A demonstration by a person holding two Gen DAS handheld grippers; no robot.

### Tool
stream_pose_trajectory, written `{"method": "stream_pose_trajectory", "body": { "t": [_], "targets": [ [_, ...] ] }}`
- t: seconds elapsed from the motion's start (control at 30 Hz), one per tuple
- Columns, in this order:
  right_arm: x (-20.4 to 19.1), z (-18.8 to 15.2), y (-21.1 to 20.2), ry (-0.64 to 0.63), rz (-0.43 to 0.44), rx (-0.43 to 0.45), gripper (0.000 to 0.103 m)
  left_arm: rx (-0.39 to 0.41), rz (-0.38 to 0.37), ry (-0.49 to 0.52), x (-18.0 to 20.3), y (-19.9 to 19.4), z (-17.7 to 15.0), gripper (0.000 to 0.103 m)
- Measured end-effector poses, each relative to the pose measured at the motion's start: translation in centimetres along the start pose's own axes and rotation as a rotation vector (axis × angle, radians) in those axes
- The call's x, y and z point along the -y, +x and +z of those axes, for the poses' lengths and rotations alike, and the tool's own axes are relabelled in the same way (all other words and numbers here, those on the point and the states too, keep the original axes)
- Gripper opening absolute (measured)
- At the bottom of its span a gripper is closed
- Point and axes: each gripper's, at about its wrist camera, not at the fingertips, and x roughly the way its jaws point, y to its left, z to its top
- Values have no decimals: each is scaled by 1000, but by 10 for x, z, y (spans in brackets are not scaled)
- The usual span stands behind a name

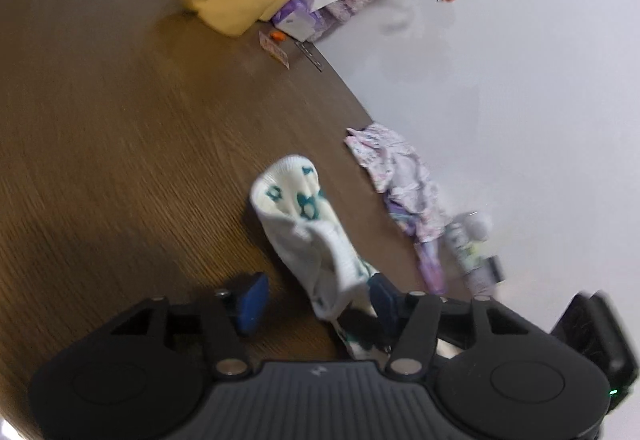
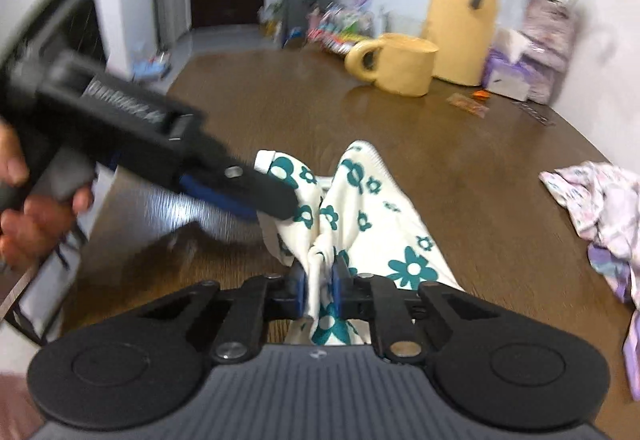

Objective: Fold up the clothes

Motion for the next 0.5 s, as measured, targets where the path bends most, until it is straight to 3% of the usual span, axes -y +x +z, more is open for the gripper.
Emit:
{"method": "stream_pose_trajectory", "body": {
  "t": [0.13,0.23,0.5],
  "targets": [
    [7,-3,-12,57,-12,64,11,-41,-55,-109,-3,16,0,65],
    [6,-6,-14,64,-29,81,11,-52,-49,-150,3,33,-1,66],
    [-3,-12,-17,47,-49,115,11,16,4,-189,18,50,-6,63]
  ]
}}
